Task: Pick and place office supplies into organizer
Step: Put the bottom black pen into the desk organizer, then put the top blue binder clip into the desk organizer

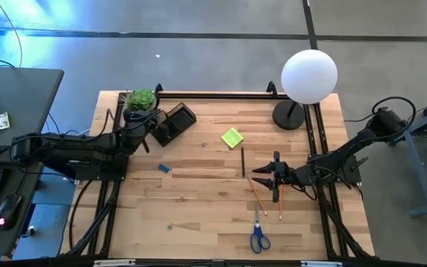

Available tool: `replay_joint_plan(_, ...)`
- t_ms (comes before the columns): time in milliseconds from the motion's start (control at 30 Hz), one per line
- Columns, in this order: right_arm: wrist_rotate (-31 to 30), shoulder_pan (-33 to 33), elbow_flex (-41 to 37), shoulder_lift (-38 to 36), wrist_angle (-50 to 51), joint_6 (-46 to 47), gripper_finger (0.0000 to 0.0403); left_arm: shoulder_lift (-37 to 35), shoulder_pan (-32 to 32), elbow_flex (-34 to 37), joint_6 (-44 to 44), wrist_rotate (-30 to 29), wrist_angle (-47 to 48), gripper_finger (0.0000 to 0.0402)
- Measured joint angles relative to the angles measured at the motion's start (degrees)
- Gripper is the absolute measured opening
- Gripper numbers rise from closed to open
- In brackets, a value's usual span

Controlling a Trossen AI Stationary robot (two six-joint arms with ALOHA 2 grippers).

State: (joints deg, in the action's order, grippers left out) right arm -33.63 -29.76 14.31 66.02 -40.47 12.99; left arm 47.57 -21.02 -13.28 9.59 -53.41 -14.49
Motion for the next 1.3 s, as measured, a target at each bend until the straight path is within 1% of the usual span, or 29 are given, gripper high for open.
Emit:
replay_joint_plan(133, 0.11, -0.02, 0.00, 0.00, 0.11, 0.00, 0.0134, 2.14, 0.00, 0.00, 1.58, -0.19, 0.36, 0.0032)
replay_joint_plan(233, 0.14, -0.02, 0.00, 0.00, 0.11, 0.00, 0.0134, 3.81, 0.00, -0.01, 1.67, -1.41, 0.75, 0.0032)
replay_joint_plan(367, 1.11, -0.02, 0.00, 0.02, 0.39, 0.04, 0.0134, 5.63, 0.00, 0.00, 3.80, -0.90, 1.55, 0.0039)
replay_joint_plan(467, 1.16, -0.02, 0.00, 0.02, 0.39, 0.02, 0.0134, 6.20, 0.00, -0.01, 5.43, -0.74, 1.70, 0.0057)
replay_joint_plan(667, 1.45, -0.02, 0.00, 0.02, 0.68, 0.12, 0.0134, 6.21, 0.02, 0.00, 5.90, -0.70, 1.83, 0.0109)
replay_joint_plan(767, 1.62, -0.02, 0.00, 0.02, 0.92, 0.28, 0.0134, 6.17, 0.02, -0.02, 5.91, 0.55, 1.74, 0.0131)
replay_joint_plan(900, 2.03, -0.02, 0.00, 0.03, 0.93, 0.46, 0.0134, 5.25, 0.02, -0.45, 5.90, 3.43, 1.10, 0.0149)
replay_joint_plan(1067, 2.08, 0.51, 0.00, 0.03, 2.04, 2.23, 0.0134, 3.66, 0.67, -4.40, 5.24, 10.51, 3.56, 0.0147)
replay_joint_plan(1133, 2.06, 0.67, 0.02, 0.02, 3.36, 3.10, 0.0134, 3.33, 2.33, -6.59, 4.24, 13.85, 5.80, 0.0142)
replay_joint_plan(1200, 1.98, 0.68, 0.02, 0.03, 4.69, 3.76, 0.0134, 3.15, 4.72, -9.16, 4.11, 17.17, 9.96, 0.0135)
replay_joint_plan(1300, 2.16, 0.68, 0.02, 0.04, 5.89, 4.59, 0.0134, 3.15, 9.81, -12.23, 3.79, 23.23, 15.76, 0.0123)
